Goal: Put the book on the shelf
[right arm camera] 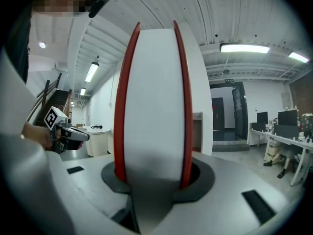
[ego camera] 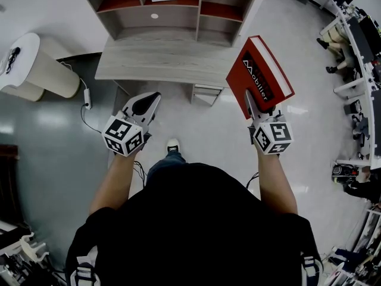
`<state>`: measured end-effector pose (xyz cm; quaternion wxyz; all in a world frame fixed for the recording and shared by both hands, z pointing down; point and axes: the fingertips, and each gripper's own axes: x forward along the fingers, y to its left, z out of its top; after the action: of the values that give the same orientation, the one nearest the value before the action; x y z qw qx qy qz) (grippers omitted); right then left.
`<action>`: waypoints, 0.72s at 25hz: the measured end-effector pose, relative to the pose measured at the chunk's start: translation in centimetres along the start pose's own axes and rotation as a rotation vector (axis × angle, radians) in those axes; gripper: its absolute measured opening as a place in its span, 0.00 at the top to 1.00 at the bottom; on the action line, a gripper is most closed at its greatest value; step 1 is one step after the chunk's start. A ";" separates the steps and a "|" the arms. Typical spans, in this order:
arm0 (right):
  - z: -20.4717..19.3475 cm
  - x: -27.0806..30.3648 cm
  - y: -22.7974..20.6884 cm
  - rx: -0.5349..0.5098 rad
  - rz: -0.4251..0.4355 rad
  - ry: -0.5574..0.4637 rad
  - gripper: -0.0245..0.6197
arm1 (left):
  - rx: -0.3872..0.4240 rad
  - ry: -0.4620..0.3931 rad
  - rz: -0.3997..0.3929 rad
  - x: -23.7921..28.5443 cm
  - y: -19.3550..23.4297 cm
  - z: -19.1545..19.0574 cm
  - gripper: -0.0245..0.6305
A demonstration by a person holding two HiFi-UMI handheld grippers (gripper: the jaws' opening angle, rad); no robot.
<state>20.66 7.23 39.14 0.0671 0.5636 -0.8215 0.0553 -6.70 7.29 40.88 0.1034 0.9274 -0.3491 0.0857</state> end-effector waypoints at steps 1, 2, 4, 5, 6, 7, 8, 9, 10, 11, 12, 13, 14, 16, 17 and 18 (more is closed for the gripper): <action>0.1 0.4 0.0 0.000 -0.001 0.001 0.69 | -0.001 0.001 -0.002 0.2 0.4 0.1 0.93; 0.1 0.8 0.1 -0.001 -0.001 0.003 0.69 | -0.002 0.003 -0.005 0.4 0.7 0.1 0.93; 0.1 1.6 0.2 0.000 -0.002 0.009 0.69 | -0.004 0.007 -0.011 0.7 1.4 0.1 0.93; 0.1 2.0 0.2 0.000 -0.002 0.012 0.69 | -0.005 0.010 -0.015 0.8 1.6 0.1 0.93; 0.1 2.4 0.2 0.001 -0.002 0.014 0.69 | -0.006 0.013 -0.017 0.9 1.9 0.1 0.93; 0.2 2.8 0.3 0.002 -0.002 0.016 0.69 | -0.007 0.016 -0.019 1.1 2.3 0.1 0.93; 0.2 3.2 0.3 0.004 -0.002 0.017 0.69 | -0.008 0.018 -0.020 1.2 2.7 0.1 0.93; 0.2 3.7 0.3 0.007 -0.002 0.017 0.69 | -0.010 0.019 -0.020 1.3 3.2 0.1 0.93; 0.3 4.2 0.4 0.010 -0.002 0.018 0.69 | -0.011 0.020 -0.020 1.4 3.7 0.2 0.93; 0.3 4.7 0.4 0.013 -0.002 0.018 0.69 | -0.012 0.020 -0.020 1.5 4.2 0.2 0.93; 0.3 5.2 0.5 0.014 -0.001 0.018 0.69 | -0.013 0.020 -0.020 1.6 4.8 0.3 0.93; 0.3 5.8 0.7 0.014 -0.001 0.018 0.69 | -0.015 0.020 -0.021 1.8 5.4 0.3 0.93; 0.3 6.3 0.8 0.015 -0.001 0.019 0.69 | -0.016 0.021 -0.023 1.9 5.9 0.3 0.93; 0.2 7.3 1.1 0.018 -0.002 0.023 0.69 | -0.018 0.024 -0.026 2.2 6.9 0.2 0.93; 0.2 7.8 1.2 0.020 -0.003 0.024 0.69 | -0.019 0.026 -0.027 2.3 7.4 0.2 0.93; 0.1 8.3 1.3 0.022 -0.004 0.026 0.69 | -0.019 0.026 -0.029 2.4 7.9 0.3 0.93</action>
<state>16.52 0.08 40.42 0.0715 0.5653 -0.8187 0.0715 -10.09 -0.09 42.18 0.1180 0.9301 -0.3352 0.0929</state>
